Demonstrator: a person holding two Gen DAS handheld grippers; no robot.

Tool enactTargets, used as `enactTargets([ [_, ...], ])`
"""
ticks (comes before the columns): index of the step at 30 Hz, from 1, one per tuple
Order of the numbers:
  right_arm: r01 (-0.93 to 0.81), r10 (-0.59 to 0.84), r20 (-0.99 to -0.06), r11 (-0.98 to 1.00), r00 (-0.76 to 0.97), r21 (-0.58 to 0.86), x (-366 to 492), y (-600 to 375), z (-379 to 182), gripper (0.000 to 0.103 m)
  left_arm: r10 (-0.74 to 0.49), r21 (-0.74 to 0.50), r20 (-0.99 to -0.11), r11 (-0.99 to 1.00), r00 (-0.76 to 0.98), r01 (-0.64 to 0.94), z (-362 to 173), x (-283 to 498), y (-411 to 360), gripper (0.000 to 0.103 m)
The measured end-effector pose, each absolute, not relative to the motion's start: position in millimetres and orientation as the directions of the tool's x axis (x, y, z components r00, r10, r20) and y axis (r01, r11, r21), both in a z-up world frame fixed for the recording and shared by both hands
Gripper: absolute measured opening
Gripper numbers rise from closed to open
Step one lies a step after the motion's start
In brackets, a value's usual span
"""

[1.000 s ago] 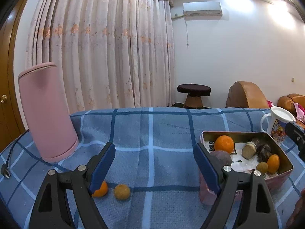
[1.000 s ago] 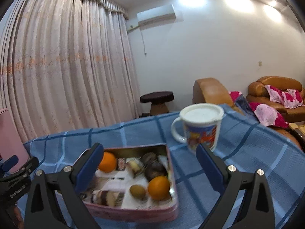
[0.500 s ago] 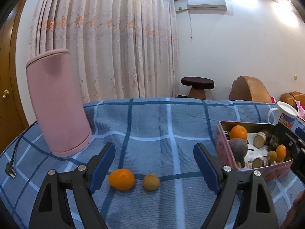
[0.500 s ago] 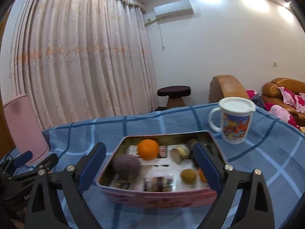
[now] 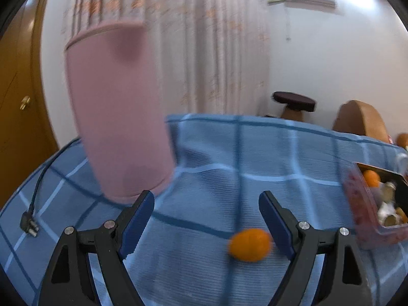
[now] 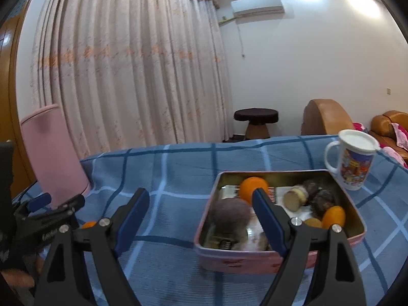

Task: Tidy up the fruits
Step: 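Move both grippers back from the tin toward the orange and kiwi by the kettle, then grasp the brown kiwi with the right gripper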

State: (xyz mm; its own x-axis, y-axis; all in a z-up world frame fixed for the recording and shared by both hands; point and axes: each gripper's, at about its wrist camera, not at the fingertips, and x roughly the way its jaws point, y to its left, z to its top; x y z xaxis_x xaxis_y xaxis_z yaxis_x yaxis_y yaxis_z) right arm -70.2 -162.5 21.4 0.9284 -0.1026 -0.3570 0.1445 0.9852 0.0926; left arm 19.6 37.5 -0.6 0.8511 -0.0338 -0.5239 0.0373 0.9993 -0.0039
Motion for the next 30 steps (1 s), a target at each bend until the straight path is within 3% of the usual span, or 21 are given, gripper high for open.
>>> enactTargets([
  [7,-0.009,0.052,-0.452,0.995,0.890,0.097,-41.0,-128.2,12.7,0.079,0.103,0.008,-0.598,0.992,0.795,-0.122,-11.2,38.3,75.4,0.085],
  [9,-0.061,0.094,-0.489,0.995,0.867,0.084,-31.3,-115.7,9.3,0.072,0.110,0.020,-0.598,0.992,0.794,-0.123,-10.8,38.2,74.9,0.085],
  [11,-0.102,0.120,-0.532,0.993,0.838,0.063,-22.0,-103.9,4.5,0.057,0.122,0.044,-0.593,0.992,0.796,-0.119,-9.7,37.3,72.5,0.085],
  [16,-0.178,0.165,-0.632,0.983,0.757,0.043,-1.2,-83.6,-10.1,0.045,0.135,0.062,-0.592,0.991,0.795,-0.121,-4.3,37.2,72.7,0.085],
  [22,-0.213,0.181,-0.713,0.976,0.677,0.046,14.5,-72.8,-25.6,0.045,0.135,0.041,-0.597,0.990,0.791,-0.138,-0.8,40.6,82.1,0.085],
  [24,-0.216,0.181,-0.728,0.975,0.662,0.046,17.7,-71.2,-28.9,0.041,0.130,0.039,-0.600,0.990,0.789,-0.134,-1.3,41.3,82.0,0.085],
  [26,-0.222,0.183,-0.740,0.974,0.647,0.047,19.0,-68.9,-32.3,0.029,0.130,0.044,-0.600,0.991,0.789,-0.129,-1.8,41.4,81.0,0.085],
  [30,-0.209,0.178,-0.739,0.977,0.650,0.051,19.0,-69.5,-30.4,0.029,0.120,0.042,-0.602,0.992,0.789,-0.118,-2.9,42.2,81.2,0.085],
])
